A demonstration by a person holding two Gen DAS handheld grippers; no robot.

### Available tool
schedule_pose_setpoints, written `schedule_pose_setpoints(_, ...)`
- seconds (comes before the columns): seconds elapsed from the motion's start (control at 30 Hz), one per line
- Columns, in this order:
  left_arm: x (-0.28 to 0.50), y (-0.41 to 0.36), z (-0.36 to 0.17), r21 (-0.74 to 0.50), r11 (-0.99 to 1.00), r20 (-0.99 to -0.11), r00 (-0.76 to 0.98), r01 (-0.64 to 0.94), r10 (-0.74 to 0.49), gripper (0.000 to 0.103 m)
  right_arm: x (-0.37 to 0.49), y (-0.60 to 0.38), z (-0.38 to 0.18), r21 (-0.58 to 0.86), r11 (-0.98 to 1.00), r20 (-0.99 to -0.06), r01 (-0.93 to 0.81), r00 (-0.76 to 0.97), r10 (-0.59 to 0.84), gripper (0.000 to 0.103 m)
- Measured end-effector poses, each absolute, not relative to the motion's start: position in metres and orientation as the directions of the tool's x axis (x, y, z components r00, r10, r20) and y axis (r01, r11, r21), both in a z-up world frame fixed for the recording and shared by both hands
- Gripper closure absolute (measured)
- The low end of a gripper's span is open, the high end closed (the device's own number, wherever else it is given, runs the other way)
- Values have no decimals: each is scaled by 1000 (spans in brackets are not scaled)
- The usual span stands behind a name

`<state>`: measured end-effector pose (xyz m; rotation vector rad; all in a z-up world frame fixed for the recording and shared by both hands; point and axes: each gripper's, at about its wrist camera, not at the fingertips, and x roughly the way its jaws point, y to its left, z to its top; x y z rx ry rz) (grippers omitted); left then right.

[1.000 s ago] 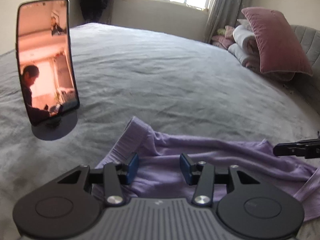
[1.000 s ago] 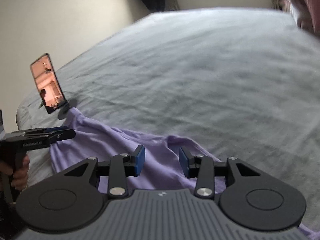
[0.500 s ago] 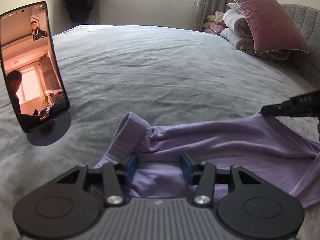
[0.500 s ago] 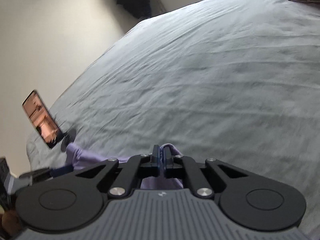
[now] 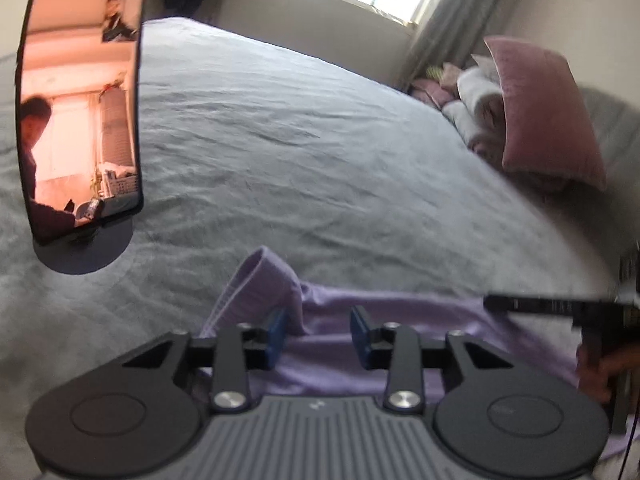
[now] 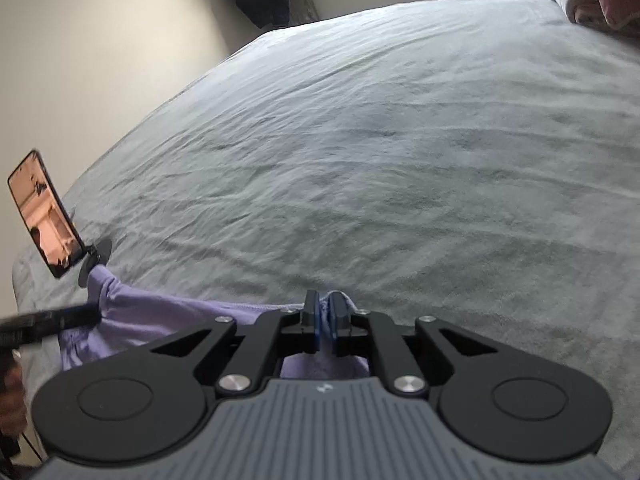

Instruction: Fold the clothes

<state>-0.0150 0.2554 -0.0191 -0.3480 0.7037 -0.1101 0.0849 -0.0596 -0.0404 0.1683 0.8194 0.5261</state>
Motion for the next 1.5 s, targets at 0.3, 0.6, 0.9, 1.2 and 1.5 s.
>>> schedule_pose_setpoints(0.3, 4, 249, -31, -264, 959, -659, 745, -99, -104, 94, 61, -59, -20, 243, 891, -641, -385, 626, 445, 90)
schedule_pose_setpoints(0.6, -5, 211, -15, -164, 985, -659, 749, -45, -76, 54, 19, -78, -12, 197, 911, -652, -363, 645, 398, 58)
schedule_pose_setpoints(0.9, -2, 152, 8, -204, 977, -629, 757, 62, -179, 48, -22, -120, 0, 153, 955, -674, -253, 681, 288, 43)
schedule_pose_setpoints(1.2, -2, 84, 10, -176, 961, -624, 730, 214, -277, 46, -47, -190, -1, 174, 969, -655, -176, 714, 247, 35)
schedule_pose_setpoints(1.5, -19, 50, 12, -99, 936, -538, 773, 338, -336, 46, -44, -234, -23, 236, 963, -572, -128, 783, 244, 35)
